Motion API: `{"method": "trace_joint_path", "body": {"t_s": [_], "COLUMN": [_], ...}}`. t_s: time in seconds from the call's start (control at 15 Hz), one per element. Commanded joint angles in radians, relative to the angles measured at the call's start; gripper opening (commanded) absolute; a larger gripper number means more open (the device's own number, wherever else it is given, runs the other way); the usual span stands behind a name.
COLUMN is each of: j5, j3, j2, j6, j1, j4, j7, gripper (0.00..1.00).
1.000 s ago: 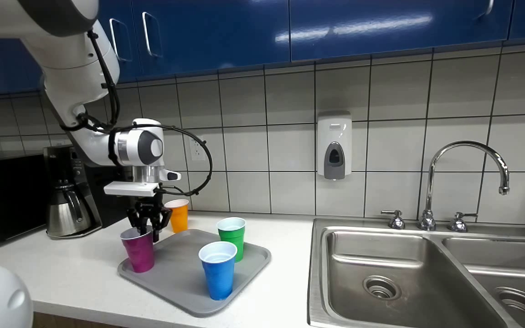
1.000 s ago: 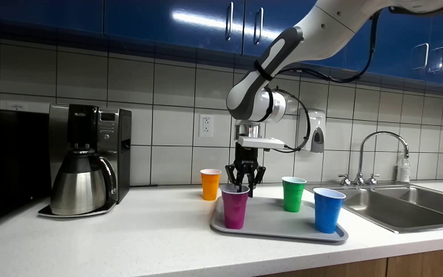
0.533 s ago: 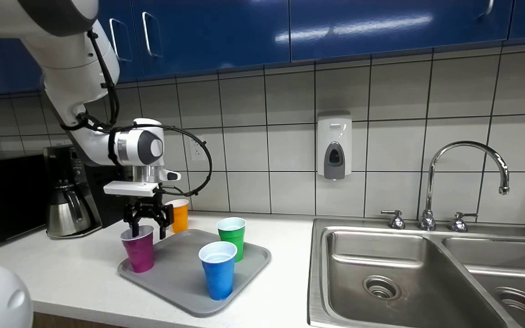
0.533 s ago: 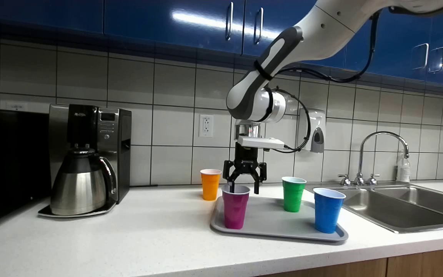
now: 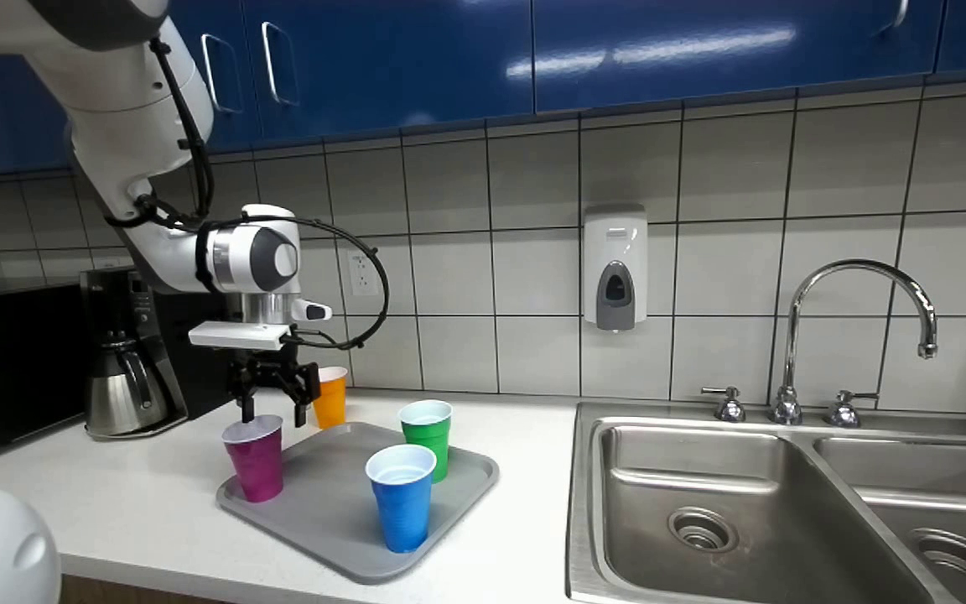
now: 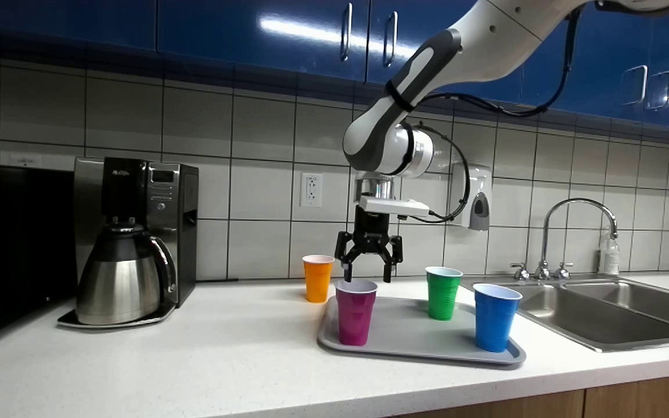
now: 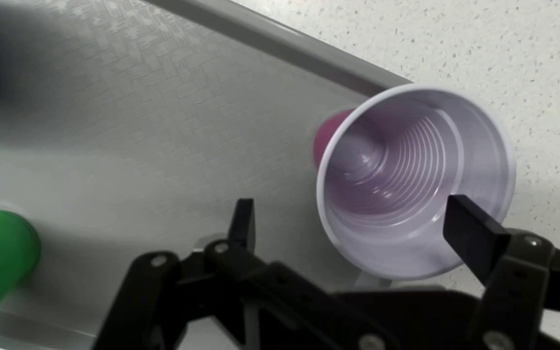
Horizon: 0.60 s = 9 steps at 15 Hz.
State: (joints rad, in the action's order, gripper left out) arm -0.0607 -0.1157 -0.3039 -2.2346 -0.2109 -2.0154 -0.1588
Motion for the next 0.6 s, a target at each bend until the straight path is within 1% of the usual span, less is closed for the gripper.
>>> {"method": "trace_joint_path", "body": {"t_s": [0.0, 0.53], "j5": [-0.015, -0.015], "j3": [-0.011, -0.013], "j2": [0.053, 0.050], "j6": [0.018, 0.029], "j1": [0.012, 0.006], "j4": [-0.018, 0.039], "j7": [-0.011, -0.041], "gripper": [1.00, 1.00]}}
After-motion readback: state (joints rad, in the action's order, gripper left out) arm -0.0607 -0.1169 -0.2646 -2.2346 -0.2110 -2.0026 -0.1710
